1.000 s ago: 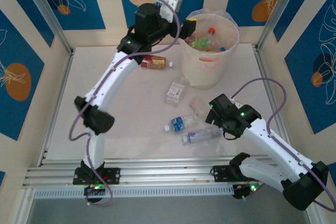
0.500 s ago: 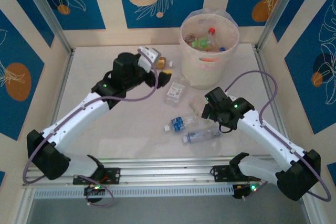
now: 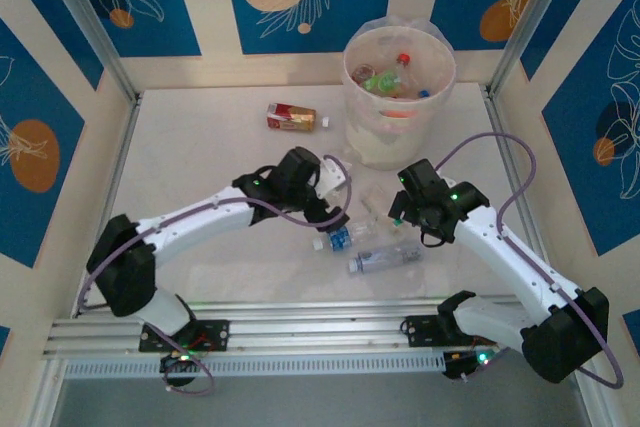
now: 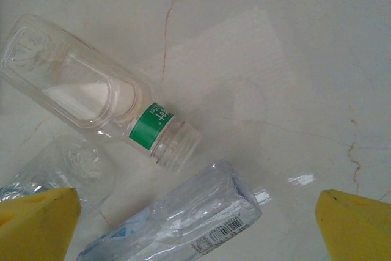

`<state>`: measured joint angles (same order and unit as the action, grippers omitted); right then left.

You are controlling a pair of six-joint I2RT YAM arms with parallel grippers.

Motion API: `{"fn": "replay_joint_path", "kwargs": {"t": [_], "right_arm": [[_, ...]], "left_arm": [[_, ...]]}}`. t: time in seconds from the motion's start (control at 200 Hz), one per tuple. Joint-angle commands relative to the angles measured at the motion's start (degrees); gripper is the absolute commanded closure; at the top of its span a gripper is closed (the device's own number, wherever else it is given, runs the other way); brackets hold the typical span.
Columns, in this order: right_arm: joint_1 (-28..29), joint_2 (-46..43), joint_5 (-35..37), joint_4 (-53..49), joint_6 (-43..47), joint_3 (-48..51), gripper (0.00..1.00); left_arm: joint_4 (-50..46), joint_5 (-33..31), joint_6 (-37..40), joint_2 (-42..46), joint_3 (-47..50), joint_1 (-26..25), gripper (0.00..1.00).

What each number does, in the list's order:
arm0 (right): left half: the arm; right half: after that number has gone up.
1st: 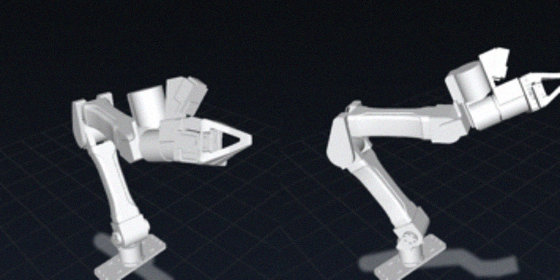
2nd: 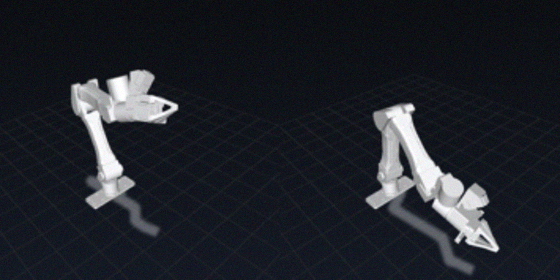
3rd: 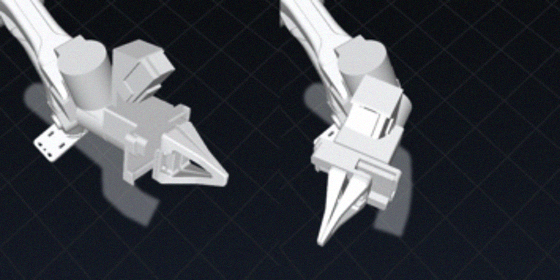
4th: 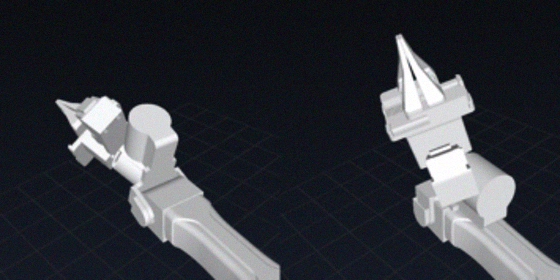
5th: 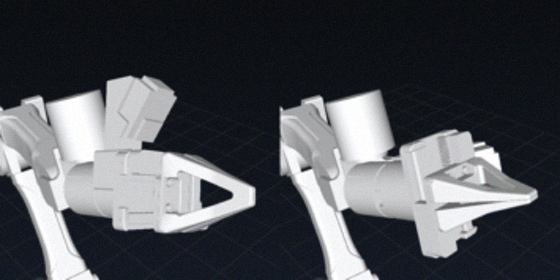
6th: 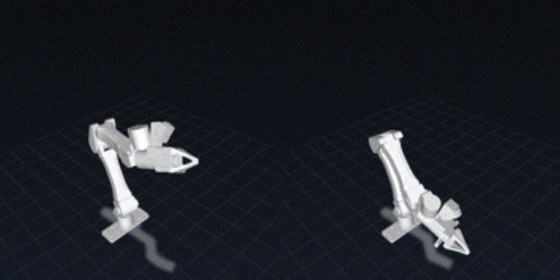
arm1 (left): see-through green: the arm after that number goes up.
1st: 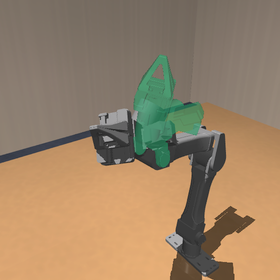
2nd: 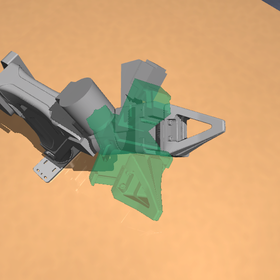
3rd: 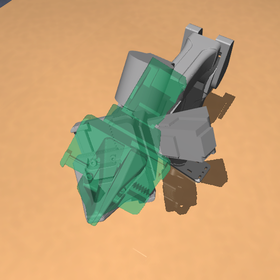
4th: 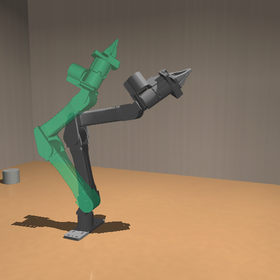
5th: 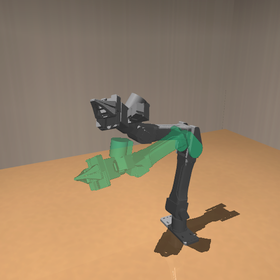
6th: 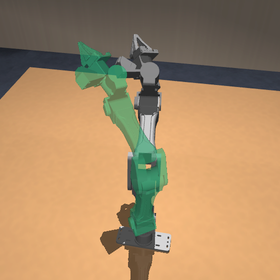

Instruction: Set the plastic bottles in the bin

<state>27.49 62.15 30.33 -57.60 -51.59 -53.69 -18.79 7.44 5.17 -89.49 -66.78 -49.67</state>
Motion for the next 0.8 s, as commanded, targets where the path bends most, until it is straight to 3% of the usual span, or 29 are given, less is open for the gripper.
{"fn": "replay_joint_path", "kwargs": {"t": [0.0,0.315,0.795], "right_arm": [[-1.09,0.24,-2.01,0.12,1.04,-0.30,0.01],[-2.00,-0.62,-2.29,0.03,0.95,0.08,0.01],[-2.08,-0.74,-2.55,0.81,1.00,0.72,0.01]], "left_arm": [[-2.05,-0.71,2.49,-3.77,-0.50,-1.54,0.06],[-7.65,-5.51,5.30,-14.37,-6.79,-4.71,0.06],[-9.68,-10.71,5.87,-20.96,-9.94,-4.92,0.09]]}}
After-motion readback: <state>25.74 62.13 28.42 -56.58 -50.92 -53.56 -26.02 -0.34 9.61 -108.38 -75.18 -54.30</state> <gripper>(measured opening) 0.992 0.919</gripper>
